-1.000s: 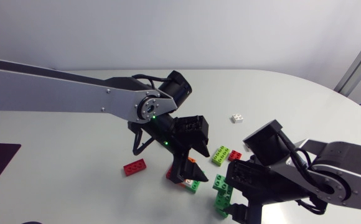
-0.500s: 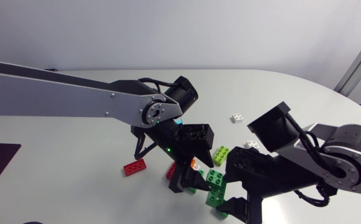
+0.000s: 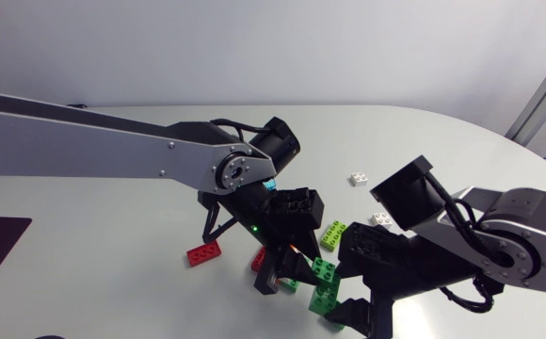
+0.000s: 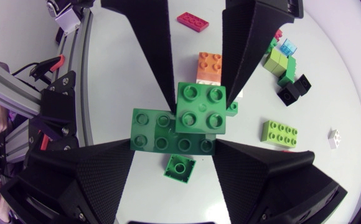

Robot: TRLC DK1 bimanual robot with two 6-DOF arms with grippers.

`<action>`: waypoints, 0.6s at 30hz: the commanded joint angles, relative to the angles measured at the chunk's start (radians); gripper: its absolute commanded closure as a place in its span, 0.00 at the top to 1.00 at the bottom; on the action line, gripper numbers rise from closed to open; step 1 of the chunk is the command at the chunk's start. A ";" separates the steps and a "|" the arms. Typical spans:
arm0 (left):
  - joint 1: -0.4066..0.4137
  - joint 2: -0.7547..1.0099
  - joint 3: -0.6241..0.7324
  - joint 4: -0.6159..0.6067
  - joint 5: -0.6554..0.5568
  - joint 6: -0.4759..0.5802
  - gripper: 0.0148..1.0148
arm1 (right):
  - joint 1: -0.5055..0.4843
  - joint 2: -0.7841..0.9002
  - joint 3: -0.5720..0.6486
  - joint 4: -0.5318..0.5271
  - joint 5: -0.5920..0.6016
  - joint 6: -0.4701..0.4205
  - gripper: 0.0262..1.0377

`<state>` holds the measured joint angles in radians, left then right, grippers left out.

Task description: Disassemble duplo

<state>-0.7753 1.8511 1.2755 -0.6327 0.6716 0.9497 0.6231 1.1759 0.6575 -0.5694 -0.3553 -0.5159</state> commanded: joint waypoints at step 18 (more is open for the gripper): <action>0.047 0.082 0.116 -0.050 0.048 -0.008 0.30 | 0.003 0.007 -0.082 0.046 0.176 -0.044 0.40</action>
<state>-0.6991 1.8835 1.4460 -0.7166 0.7586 0.9546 0.6731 1.2030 0.6041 -0.5171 -0.1890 -0.5278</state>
